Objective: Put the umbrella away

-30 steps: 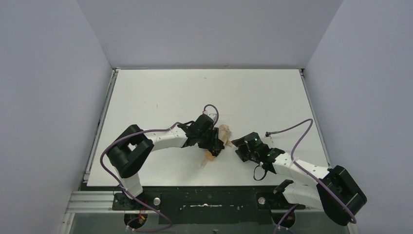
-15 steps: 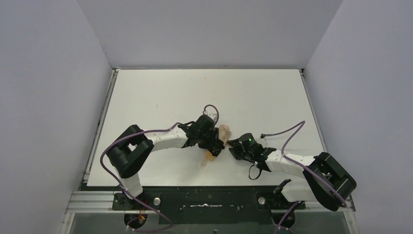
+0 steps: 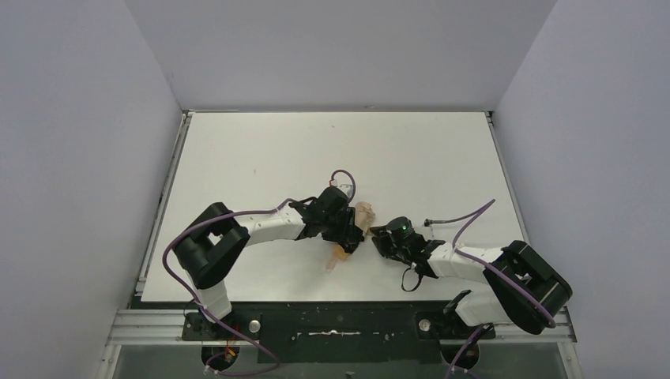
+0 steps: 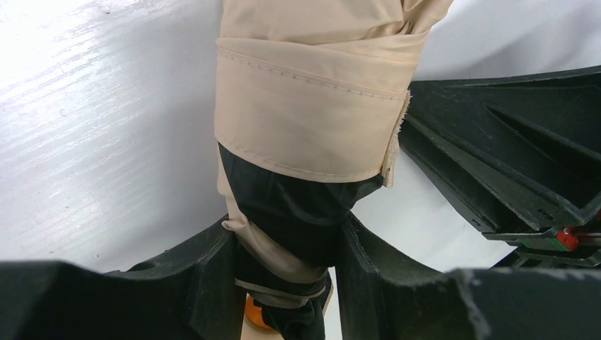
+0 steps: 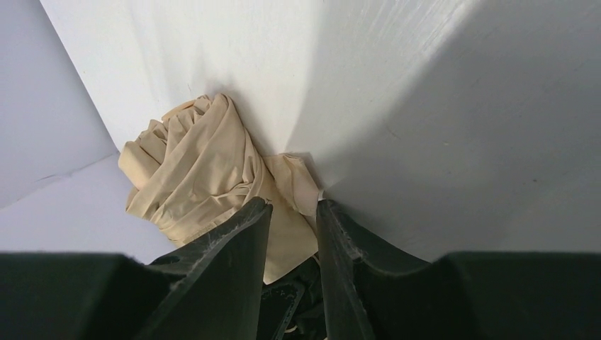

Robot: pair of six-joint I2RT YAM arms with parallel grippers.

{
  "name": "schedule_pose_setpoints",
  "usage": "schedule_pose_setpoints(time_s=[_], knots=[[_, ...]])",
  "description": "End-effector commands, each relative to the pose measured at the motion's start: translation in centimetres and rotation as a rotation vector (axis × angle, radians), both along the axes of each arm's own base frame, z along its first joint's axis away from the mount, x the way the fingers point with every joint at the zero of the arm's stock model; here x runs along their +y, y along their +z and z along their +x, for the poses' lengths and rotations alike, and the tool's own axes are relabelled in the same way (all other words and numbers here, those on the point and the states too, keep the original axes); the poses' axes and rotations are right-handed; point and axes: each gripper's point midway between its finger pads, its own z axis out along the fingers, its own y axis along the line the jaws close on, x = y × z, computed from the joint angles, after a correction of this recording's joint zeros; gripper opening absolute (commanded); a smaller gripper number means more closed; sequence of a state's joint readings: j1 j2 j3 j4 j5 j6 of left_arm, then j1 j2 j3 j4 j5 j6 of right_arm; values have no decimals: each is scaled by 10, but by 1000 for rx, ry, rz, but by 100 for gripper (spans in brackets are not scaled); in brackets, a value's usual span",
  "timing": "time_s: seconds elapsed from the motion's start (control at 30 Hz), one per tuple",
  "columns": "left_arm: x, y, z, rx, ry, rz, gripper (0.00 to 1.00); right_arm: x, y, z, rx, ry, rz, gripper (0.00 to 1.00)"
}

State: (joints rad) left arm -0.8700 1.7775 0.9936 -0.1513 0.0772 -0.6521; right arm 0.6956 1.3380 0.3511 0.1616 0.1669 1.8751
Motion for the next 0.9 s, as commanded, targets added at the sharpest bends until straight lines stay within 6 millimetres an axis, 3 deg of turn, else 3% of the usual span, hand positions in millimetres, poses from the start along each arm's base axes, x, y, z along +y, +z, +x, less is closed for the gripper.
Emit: schedule_pose_setpoints(time_s=[0.0,0.87], knots=[[44,-41,-24,95,23,212,0,-15,3,6,-37,-60,-65,32],[40,-45,-31,102,-4,224,0,-13,-6,19,-41,-38,-41,28]])
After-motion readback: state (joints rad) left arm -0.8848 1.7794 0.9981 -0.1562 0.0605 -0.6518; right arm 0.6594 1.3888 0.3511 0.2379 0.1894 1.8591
